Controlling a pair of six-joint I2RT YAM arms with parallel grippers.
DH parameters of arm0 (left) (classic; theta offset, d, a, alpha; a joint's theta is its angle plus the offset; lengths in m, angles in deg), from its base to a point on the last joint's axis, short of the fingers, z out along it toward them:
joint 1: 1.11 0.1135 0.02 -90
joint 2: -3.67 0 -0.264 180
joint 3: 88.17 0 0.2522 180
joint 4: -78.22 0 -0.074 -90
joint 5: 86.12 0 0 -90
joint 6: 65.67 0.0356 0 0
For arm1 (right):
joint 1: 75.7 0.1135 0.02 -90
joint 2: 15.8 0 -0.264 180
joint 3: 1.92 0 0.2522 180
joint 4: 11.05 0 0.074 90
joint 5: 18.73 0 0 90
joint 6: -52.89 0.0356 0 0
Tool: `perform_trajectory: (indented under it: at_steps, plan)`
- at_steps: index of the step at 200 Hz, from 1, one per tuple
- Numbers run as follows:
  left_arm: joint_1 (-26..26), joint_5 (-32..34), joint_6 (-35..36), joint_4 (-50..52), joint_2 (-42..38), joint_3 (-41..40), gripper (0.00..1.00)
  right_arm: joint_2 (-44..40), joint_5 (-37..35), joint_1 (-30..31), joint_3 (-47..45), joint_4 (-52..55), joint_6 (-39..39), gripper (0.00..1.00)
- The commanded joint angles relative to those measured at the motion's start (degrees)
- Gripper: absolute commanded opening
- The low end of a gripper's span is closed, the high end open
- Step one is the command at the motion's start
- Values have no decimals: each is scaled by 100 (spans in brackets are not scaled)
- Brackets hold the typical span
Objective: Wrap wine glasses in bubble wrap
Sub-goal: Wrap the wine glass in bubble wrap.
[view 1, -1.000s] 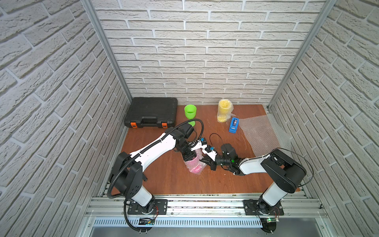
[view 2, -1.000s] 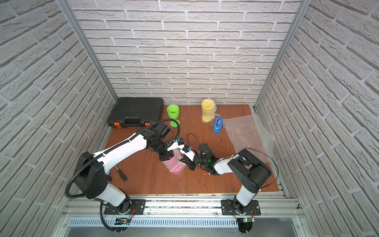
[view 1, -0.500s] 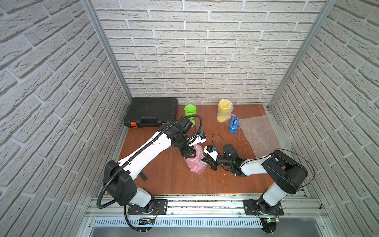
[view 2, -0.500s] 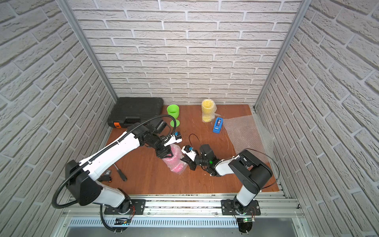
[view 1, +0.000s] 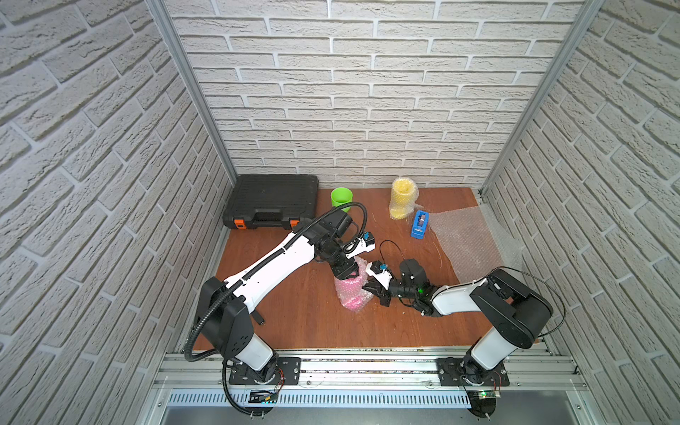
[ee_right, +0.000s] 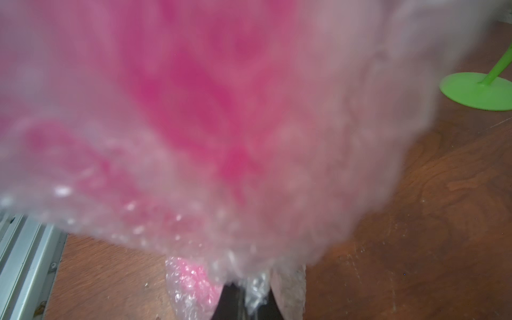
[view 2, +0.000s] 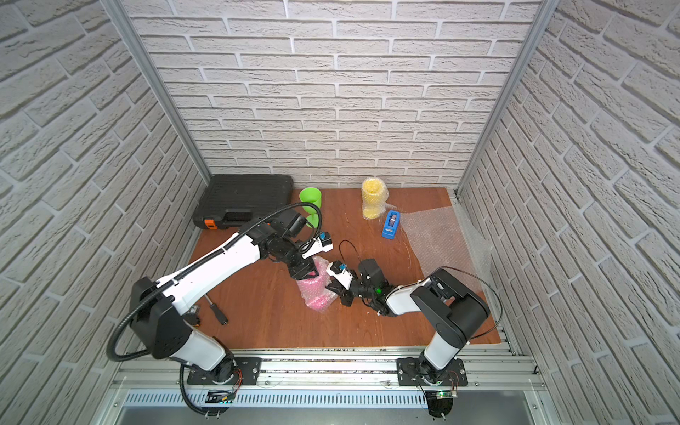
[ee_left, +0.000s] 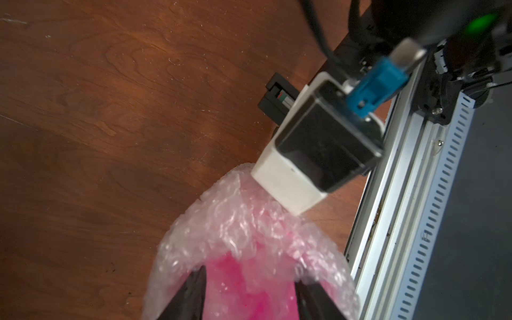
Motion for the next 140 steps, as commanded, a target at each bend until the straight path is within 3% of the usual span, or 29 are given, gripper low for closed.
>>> perform_trajectory:
  at_steps: [1, 27, 52, 98, 122, 140]
  plan:
    - [-83, -210, -298, -580, 274, -320, 42, -85, -21, -20, 4, 36, -60, 3]
    - [-197, -235, -386, -646, 512, -580, 19, -107, -116, -21, -35, 18, -77, 3]
    - [-261, 39, -475, -524, 635, -874, 9, -129, -339, -24, -148, -140, -56, 3]
    - [-337, 299, -635, -670, 641, -1518, 11, -129, -719, -37, -347, -551, 33, 3]
    - [-416, 563, -673, -504, 722, -1428, 14, -189, -771, -37, -381, -593, 48, 3]
    - [-469, 766, -687, -216, 627, -1100, 21, -258, -788, -37, -388, -537, 26, 3]
